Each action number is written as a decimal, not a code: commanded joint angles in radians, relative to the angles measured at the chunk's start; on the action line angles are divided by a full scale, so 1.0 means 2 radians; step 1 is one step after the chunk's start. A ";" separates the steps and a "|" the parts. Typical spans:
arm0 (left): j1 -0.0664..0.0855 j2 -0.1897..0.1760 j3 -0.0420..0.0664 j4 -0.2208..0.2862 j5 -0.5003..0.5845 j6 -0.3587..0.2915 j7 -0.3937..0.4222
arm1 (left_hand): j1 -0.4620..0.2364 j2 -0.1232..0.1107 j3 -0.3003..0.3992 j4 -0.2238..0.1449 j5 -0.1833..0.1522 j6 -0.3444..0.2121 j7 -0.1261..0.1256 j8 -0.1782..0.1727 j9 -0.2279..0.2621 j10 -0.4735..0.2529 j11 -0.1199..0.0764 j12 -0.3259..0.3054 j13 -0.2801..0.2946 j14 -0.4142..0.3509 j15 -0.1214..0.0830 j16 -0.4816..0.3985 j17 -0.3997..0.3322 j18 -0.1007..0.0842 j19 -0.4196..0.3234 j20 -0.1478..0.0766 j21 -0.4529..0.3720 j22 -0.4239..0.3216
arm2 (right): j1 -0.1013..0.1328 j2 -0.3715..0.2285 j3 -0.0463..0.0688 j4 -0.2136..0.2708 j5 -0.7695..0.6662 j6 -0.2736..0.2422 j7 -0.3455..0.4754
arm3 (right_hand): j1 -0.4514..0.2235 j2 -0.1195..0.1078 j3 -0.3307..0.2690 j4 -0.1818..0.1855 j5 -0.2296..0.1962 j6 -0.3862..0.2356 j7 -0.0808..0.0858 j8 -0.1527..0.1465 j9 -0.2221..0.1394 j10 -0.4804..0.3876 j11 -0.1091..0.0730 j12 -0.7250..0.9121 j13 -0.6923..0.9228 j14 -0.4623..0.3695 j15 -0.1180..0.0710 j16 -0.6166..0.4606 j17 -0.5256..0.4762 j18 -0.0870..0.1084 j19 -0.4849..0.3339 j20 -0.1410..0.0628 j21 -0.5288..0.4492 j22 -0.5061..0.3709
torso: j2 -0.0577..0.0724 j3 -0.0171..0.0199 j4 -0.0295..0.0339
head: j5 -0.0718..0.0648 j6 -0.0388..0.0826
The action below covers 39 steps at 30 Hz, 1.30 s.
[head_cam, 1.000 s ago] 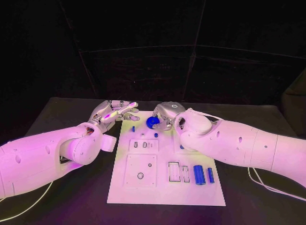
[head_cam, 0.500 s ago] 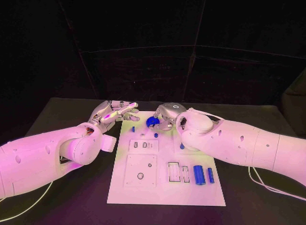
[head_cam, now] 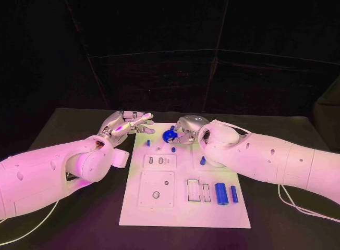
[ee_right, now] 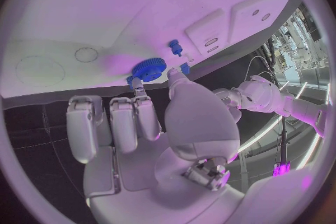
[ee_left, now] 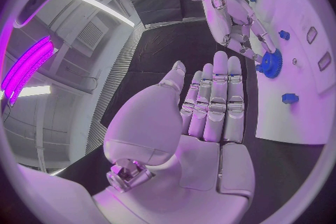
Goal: Assemble the parts on the task board
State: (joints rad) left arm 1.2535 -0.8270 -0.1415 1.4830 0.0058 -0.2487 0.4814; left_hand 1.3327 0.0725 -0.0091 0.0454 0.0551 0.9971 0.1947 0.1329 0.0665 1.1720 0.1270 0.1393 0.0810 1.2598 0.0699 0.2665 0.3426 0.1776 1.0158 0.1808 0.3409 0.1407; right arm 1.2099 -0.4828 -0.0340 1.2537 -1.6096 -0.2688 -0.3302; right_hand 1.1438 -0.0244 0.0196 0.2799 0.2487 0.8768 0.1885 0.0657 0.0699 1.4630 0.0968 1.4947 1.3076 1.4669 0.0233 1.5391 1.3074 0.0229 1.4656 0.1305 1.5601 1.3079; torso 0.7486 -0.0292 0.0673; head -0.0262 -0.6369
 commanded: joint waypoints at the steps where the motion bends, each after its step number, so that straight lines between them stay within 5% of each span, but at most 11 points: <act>1: 0.001 0.000 0.000 0.000 0.000 0.006 -0.005 | 0.001 0.004 -0.001 -0.003 0.000 -0.003 0.001 -0.003 -0.001 -0.003 0.000 -0.002 0.000 -0.001 -0.001 -0.003 0.000 0.003 0.004 0.001 -0.002 -0.001 | 0.001 -0.006 0.000 0.007 0.003 -0.026 0.003 | 0.012 0.005 -0.007 -0.004 0.017 0.009 -0.002 0.006 0.001 0.025 0.001 0.003 0.094 0.042 0.001 0.002 0.088 -0.009 0.045 0.003 0.001 0.120 | 0.000 -0.0001 -0.0002 | 0.000 0.000; 4: 0.001 -0.001 0.000 0.000 0.000 0.006 -0.004 | 0.002 0.005 0.000 -0.003 0.000 -0.003 0.001 -0.004 -0.001 -0.003 0.000 -0.002 0.000 -0.001 -0.001 -0.003 0.001 0.003 0.004 0.001 -0.002 -0.001 | 0.000 -0.019 0.000 0.018 0.005 -0.072 0.016 | 0.030 0.011 -0.010 -0.011 0.033 0.019 -0.006 0.009 0.002 0.027 -0.002 0.005 0.096 0.043 -0.002 0.002 0.089 -0.009 0.046 0.001 0.002 0.122 | 0.000 0.0003 -0.0001 | 0.000 0.000; 7: 0.001 -0.001 0.000 0.000 0.000 0.006 -0.004 | 0.002 0.005 0.000 -0.003 0.000 -0.003 0.001 -0.004 -0.001 -0.003 0.000 -0.002 -0.001 -0.001 -0.001 -0.003 0.001 0.003 0.004 0.001 -0.002 -0.001 | 0.000 -0.036 -0.001 0.032 0.020 -0.100 0.033 | 0.040 0.014 -0.011 -0.016 0.028 0.022 -0.007 0.010 0.002 0.028 -0.003 0.005 0.097 0.042 -0.003 0.002 0.088 -0.009 0.046 -0.001 0.002 0.122 | -0.001 0.0006 -0.0011 | 0.000 0.001; 9: 0.001 -0.002 0.000 0.000 0.000 0.006 -0.004 | 0.002 0.005 0.000 -0.003 0.000 -0.003 0.001 -0.004 -0.001 -0.003 0.000 -0.002 -0.001 -0.001 -0.001 -0.003 0.001 0.003 0.004 0.001 -0.002 -0.001 | 0.000 -0.055 -0.001 0.046 0.047 -0.110 0.053 | 0.071 0.022 0.001 -0.035 -0.032 0.025 -0.008 0.009 0.001 0.027 -0.005 0.004 0.096 0.042 -0.004 0.001 0.086 -0.009 0.045 -0.003 0.001 0.121 | -0.001 0.0010 -0.0018 | 0.000 0.001; 10: 0.001 -0.002 0.000 -0.001 0.000 0.006 -0.004 | 0.002 0.005 0.000 -0.003 0.000 -0.003 0.001 -0.004 -0.001 -0.003 0.000 -0.002 -0.001 -0.001 -0.001 -0.003 0.001 0.003 0.004 0.001 -0.002 -0.001 | 0.000 -0.065 -0.001 0.052 0.064 -0.111 0.067 | 0.075 0.023 0.002 -0.038 -0.040 0.025 -0.008 0.009 0.001 0.026 -0.005 0.003 0.095 0.042 -0.004 0.001 0.086 -0.009 0.045 -0.003 0.001 0.121 | -0.001 0.0008 -0.0016 | -0.002 0.002; 15: 0.001 -0.001 0.000 -0.002 0.000 0.006 -0.004 | 0.003 0.005 0.001 -0.004 0.000 -0.003 0.001 -0.004 -0.001 -0.003 0.000 -0.002 -0.001 -0.001 -0.001 -0.003 0.001 0.003 0.004 0.001 -0.002 -0.001 | 0.001 -0.118 -0.001 0.072 0.180 -0.081 0.170 | 0.105 0.020 0.013 -0.065 -0.052 0.025 -0.007 0.006 0.000 0.013 -0.004 -0.012 0.080 0.037 -0.004 -0.007 0.065 -0.002 0.025 -0.003 -0.010 0.093 | -0.003 0.0017 -0.0058 | -0.004 0.006; 20: 0.001 0.000 0.000 -0.004 0.000 0.007 -0.003 | 0.004 0.005 0.001 -0.005 0.000 -0.003 0.001 -0.004 -0.001 -0.003 0.000 -0.002 -0.001 -0.001 -0.001 -0.003 0.002 0.003 0.004 0.001 -0.002 -0.001 | 0.001 -0.161 -0.001 0.066 0.258 -0.056 0.238 | 0.134 0.000 0.016 -0.098 -0.033 0.032 -0.008 0.008 0.000 -0.001 -0.005 -0.029 0.064 0.032 -0.005 -0.017 0.044 0.008 -0.005 -0.003 -0.028 0.052 | -0.004 0.0053 -0.0118 | -0.005 0.008; 23: 0.000 0.004 0.000 -0.006 0.000 0.008 -0.003 | 0.004 0.005 0.001 -0.005 0.000 -0.003 0.001 -0.004 -0.001 -0.003 0.000 -0.002 -0.001 -0.001 -0.001 -0.003 0.002 0.003 0.004 0.001 -0.002 -0.001 | 0.002 -0.182 -0.001 0.045 0.283 -0.050 0.271 | 0.137 -0.013 0.010 -0.107 -0.002 0.030 -0.012 0.005 -0.001 0.001 -0.008 -0.027 0.067 0.034 -0.007 -0.014 0.054 0.008 -0.006 -0.004 -0.029 0.051 | -0.004 0.0078 -0.0126 | -0.005 0.010; 32: -0.002 0.009 0.000 -0.011 0.000 0.010 -0.003 | 0.004 0.005 0.001 -0.006 0.000 -0.003 0.000 -0.004 -0.001 -0.003 0.000 -0.002 -0.001 -0.001 -0.001 -0.003 0.002 0.003 0.004 0.001 -0.002 -0.001 | 0.001 -0.194 -0.001 0.001 0.292 -0.037 0.292 | 0.142 -0.016 0.009 -0.117 0.003 0.023 -0.008 0.002 -0.002 0.003 -0.006 -0.025 0.069 0.037 -0.007 -0.010 0.065 0.007 -0.002 -0.005 -0.027 0.056 | -0.002 0.0123 -0.0135 | -0.002 0.010; 39: -0.004 0.010 -0.001 -0.015 0.000 0.011 -0.003 | 0.005 0.005 0.002 -0.007 0.000 -0.003 0.000 -0.004 0.000 -0.003 0.000 -0.003 -0.001 -0.001 -0.002 -0.004 0.002 0.003 0.004 0.001 -0.002 -0.001 | 0.000 -0.188 -0.001 -0.021 0.285 -0.028 0.294 | 0.142 -0.016 0.008 -0.119 0.003 0.019 -0.006 0.000 -0.002 0.003 -0.005 -0.025 0.069 0.038 -0.006 -0.009 0.068 0.007 -0.002 -0.005 -0.027 0.056 | -0.002 0.0120 -0.0140 | -0.003 0.008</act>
State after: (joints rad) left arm 1.2452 -0.8080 -0.1436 1.4536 0.0058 -0.2425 0.4807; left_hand 1.3367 0.0764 -0.0050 0.0356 0.0551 0.9971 0.1947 0.1288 0.0666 1.1720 0.1270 0.1394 0.0805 1.2598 0.0699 0.2625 0.3460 0.1775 1.0158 0.1808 0.3409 0.1401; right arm 1.2088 -0.8606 -0.0361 1.2165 -1.0514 -0.3534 0.2241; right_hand 1.4251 -0.0512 0.0364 0.0480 0.2534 0.9234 0.1775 0.0694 0.0673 1.4649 0.0837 1.4434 1.3076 1.4669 0.0156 1.5153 1.3073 0.0227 1.4564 0.1213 1.5071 1.3076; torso 0.7439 -0.0061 0.0401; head -0.0308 -0.6202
